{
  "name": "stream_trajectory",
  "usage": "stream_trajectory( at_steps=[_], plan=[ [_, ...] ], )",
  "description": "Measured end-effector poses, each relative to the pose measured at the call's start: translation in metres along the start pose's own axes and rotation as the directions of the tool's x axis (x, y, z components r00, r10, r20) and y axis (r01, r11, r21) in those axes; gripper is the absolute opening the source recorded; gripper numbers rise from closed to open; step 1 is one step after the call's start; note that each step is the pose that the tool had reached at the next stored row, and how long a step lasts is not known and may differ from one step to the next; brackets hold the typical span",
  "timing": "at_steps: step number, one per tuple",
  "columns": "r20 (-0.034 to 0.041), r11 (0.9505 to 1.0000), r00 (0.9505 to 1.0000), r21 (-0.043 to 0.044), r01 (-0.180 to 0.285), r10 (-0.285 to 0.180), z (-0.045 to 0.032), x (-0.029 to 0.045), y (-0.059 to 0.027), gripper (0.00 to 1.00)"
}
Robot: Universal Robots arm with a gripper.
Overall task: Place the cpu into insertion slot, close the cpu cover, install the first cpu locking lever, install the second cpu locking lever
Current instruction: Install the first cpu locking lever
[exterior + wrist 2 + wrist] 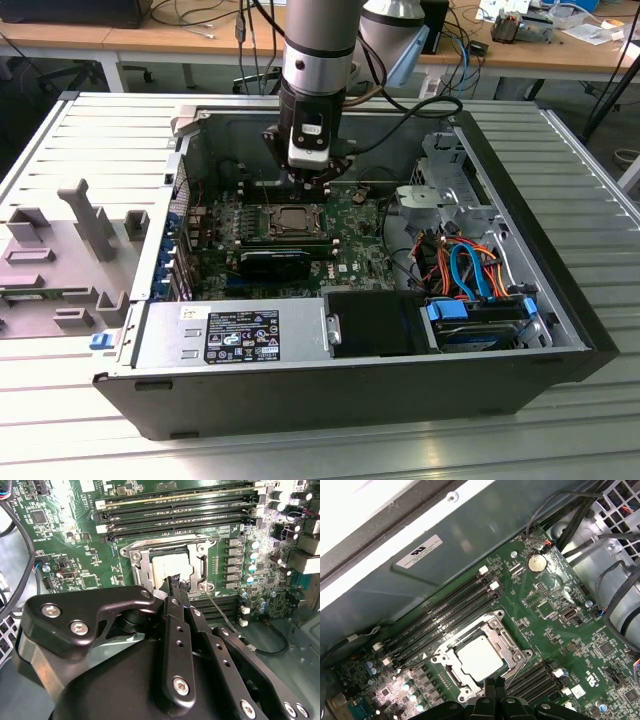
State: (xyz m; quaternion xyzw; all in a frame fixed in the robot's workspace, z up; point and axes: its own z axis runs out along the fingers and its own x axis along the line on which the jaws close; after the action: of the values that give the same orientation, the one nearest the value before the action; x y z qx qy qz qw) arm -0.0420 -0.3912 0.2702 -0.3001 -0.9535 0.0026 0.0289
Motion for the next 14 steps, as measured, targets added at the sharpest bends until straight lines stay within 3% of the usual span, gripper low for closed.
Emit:
stream_trajectory(
  at_steps=[14],
  plan=[
    [0.0009, 0.9992, 0.9992, 0.0021, 0.040, -0.040, 0.0000, 0.0000, 0.0000, 0.11]
  ],
)
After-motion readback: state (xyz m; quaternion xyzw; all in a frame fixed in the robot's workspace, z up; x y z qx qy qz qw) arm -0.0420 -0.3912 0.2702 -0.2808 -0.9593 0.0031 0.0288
